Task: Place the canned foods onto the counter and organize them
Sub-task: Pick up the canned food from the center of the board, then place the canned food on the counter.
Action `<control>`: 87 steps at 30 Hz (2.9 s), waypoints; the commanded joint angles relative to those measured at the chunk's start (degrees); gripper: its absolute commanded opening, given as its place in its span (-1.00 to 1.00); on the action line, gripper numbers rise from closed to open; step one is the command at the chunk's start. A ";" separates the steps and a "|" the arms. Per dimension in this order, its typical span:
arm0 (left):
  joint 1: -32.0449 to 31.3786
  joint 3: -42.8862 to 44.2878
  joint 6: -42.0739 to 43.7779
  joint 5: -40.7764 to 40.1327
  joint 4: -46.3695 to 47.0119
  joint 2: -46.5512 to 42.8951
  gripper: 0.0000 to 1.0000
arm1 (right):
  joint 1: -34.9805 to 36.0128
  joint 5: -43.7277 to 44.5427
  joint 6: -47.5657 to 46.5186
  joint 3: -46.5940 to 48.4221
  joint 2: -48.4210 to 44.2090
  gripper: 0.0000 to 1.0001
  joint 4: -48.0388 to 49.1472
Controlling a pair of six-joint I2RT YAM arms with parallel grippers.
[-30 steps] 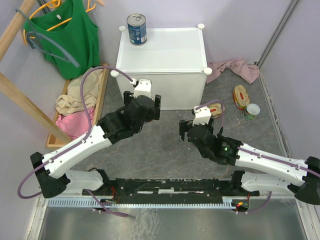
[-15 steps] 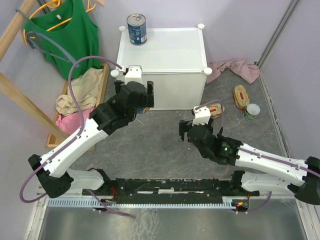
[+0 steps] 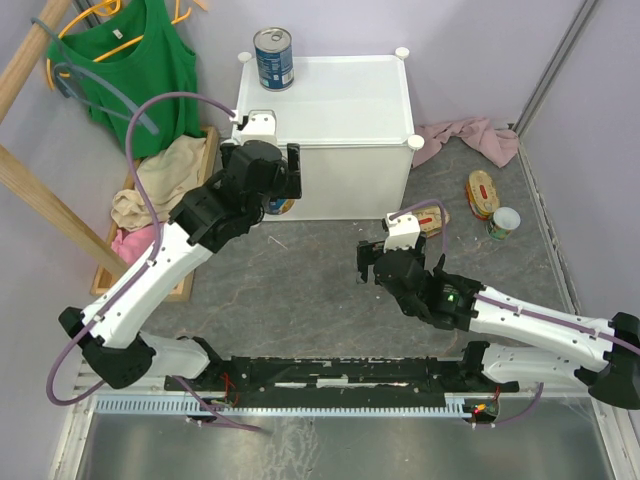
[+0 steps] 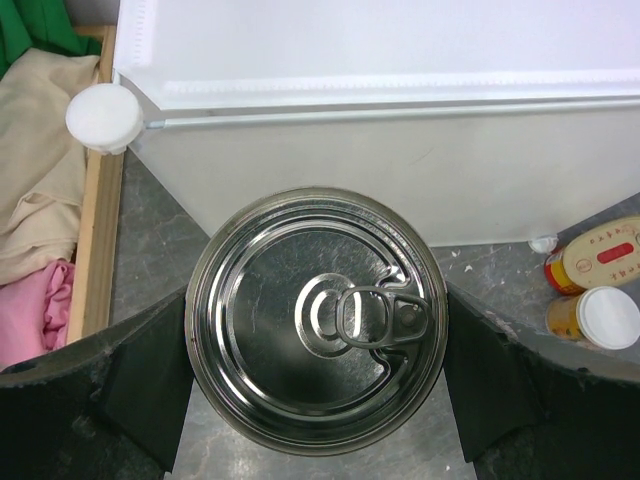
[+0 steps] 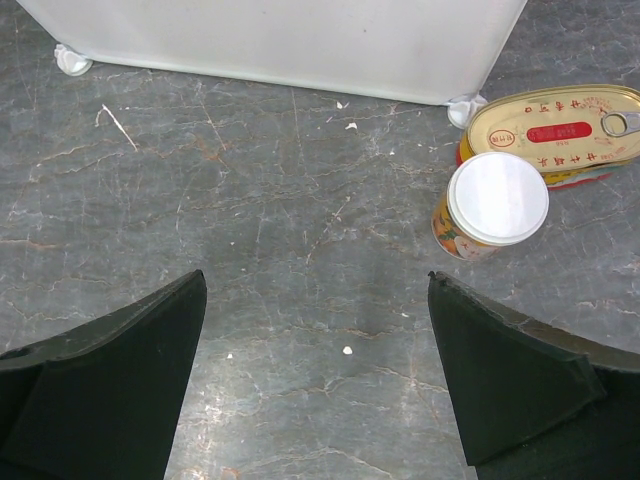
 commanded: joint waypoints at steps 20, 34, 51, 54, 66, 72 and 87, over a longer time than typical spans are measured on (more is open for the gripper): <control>5.04 24.04 4.20 1.51 -1.29 6.80 -0.95 | -0.15 -0.76 0.51 1.90 0.12 0.99 2.49; 8.09 29.57 5.39 2.98 -1.64 10.02 -0.95 | -0.15 -0.93 0.26 2.59 0.95 0.99 2.75; 10.31 33.45 6.19 3.62 1.52 14.08 -0.95 | -0.09 -1.44 -0.44 3.72 2.53 0.99 3.44; 10.57 34.07 6.35 3.53 1.88 14.49 -0.95 | -0.15 -1.71 -0.55 3.90 3.01 0.99 3.63; 11.80 35.20 6.89 3.86 4.30 15.66 -0.95 | -0.14 -1.90 -0.70 4.43 3.91 0.99 3.90; 12.34 35.25 7.17 3.86 6.29 16.09 -0.95 | -0.12 -1.90 -0.71 4.56 4.04 0.99 3.66; 14.56 35.25 8.14 6.67 11.88 18.57 -0.95 | -0.08 -2.32 -0.49 4.71 3.59 0.99 2.49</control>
